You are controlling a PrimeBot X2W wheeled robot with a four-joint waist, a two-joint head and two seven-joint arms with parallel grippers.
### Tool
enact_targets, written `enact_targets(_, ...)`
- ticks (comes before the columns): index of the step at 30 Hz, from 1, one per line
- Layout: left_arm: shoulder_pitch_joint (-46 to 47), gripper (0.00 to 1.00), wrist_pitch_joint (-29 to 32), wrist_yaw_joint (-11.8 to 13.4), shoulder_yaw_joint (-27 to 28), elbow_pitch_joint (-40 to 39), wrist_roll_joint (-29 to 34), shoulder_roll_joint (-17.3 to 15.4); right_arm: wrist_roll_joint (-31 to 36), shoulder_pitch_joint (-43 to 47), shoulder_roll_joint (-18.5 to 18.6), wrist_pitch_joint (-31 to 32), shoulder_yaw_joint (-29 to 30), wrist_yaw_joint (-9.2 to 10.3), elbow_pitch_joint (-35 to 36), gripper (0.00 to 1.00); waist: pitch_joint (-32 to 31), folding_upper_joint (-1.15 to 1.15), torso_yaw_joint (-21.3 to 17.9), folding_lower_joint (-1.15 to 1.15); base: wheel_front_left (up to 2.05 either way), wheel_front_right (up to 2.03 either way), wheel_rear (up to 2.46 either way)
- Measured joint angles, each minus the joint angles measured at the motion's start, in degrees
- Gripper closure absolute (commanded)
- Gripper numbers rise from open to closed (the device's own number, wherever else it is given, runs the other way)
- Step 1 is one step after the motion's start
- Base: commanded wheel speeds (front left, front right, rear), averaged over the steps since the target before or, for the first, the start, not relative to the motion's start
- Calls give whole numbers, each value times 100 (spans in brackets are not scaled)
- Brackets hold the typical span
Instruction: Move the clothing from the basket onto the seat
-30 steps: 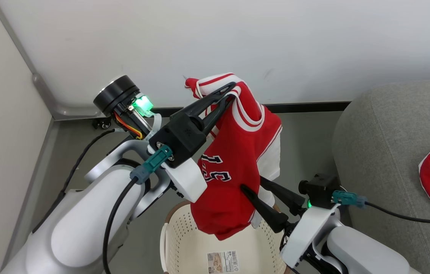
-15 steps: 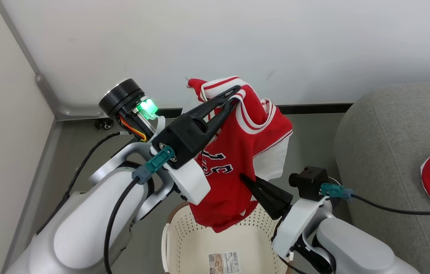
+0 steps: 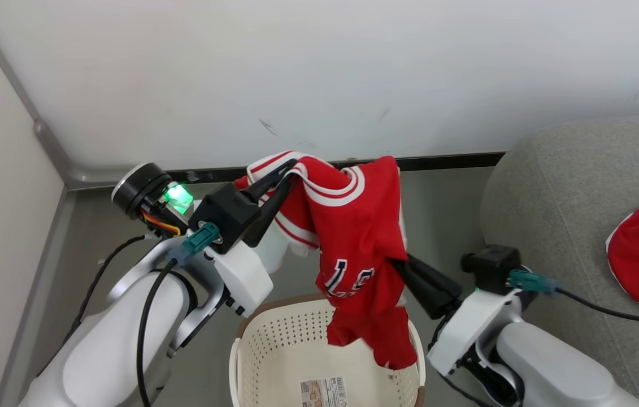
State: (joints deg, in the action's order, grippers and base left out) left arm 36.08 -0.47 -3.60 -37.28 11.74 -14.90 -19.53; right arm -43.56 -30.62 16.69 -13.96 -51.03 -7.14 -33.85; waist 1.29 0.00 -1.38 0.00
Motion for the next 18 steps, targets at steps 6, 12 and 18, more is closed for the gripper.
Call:
enact_targets(6, -232, 100, -11, 60, 73, 132, -124, -27, -90, 231, 157, -24, 700, 0, 405, 100, -23, 0, -116, 0, 0, 0, 0)
enact_targets(12, -461, 100, -134, 109, 107, 185, -301, 36, -183, 453, 368, -25, 1547, 0, 800, 100, -33, 0, -261, 0, 0, 0, 0)
enact_targets(18, -595, 84, -315, 159, 189, 186, -566, 261, -192, 615, 389, -32, 2042, 0, 1066, 100, -29, 0, -385, 0, 0, 0, 0)
